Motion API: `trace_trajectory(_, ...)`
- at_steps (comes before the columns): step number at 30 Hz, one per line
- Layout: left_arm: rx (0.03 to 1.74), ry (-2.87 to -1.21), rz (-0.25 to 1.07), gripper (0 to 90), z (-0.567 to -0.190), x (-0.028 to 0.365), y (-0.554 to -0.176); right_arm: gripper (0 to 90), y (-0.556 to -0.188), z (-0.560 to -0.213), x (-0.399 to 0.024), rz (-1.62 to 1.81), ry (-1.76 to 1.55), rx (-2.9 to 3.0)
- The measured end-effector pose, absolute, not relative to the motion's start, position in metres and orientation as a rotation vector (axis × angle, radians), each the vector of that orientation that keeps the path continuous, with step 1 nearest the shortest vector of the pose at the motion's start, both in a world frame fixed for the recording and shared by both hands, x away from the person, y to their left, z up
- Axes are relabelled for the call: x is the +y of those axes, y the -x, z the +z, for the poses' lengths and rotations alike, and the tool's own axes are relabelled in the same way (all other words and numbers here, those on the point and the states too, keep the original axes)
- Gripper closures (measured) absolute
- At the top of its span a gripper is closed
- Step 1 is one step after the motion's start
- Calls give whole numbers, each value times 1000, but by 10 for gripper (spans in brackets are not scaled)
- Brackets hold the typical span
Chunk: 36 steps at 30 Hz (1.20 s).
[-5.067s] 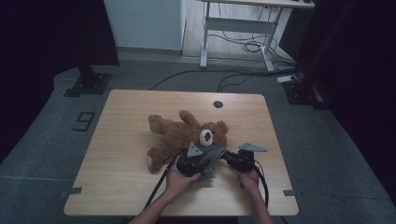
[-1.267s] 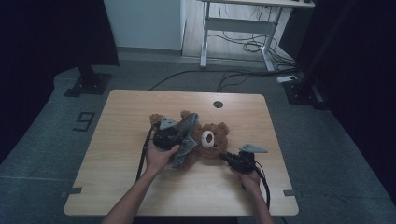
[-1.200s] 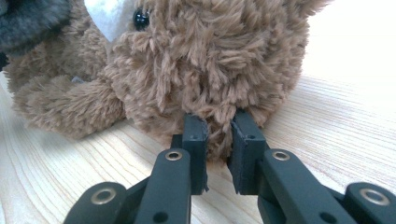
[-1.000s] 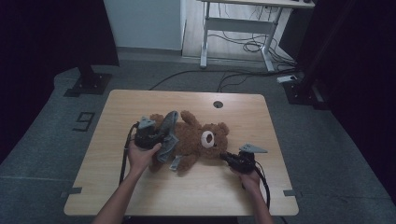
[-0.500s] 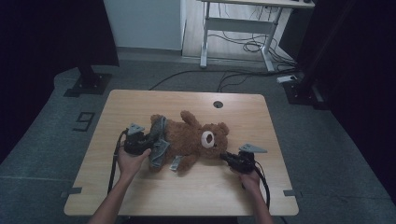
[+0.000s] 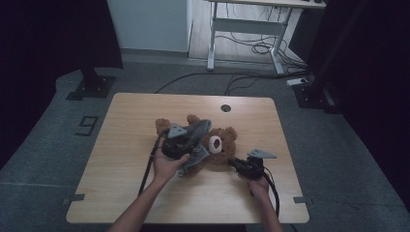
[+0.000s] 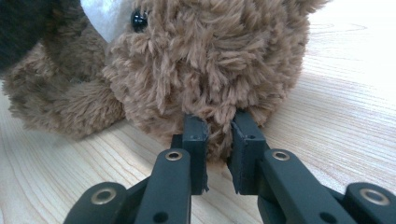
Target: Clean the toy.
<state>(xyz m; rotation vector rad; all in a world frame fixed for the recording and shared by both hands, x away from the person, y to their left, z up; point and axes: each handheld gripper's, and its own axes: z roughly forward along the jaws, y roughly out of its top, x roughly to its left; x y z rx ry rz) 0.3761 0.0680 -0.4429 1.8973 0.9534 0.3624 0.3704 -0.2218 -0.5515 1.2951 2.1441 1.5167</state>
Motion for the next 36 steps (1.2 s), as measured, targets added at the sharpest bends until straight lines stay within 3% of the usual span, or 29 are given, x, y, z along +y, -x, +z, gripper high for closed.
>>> trace_trajectory(7,899,-1988,397,728,-459,26,-374,781,-370,-552,-222,1514,-1294,2147)
trace_trajectory(10,927,-1969,374,728,-463,29,-377,781,-371,-552,-222,1510,-1304,2146)
trace_trajectory(27,1085,-1831,452,728,-458,132,-376,782,-370,-552,-222,1517,-1293,2149)
trace_trajectory(36,1203,-1847,461,728,-485,174,-382,782,-370,-552,-222,1520,-1298,2151)
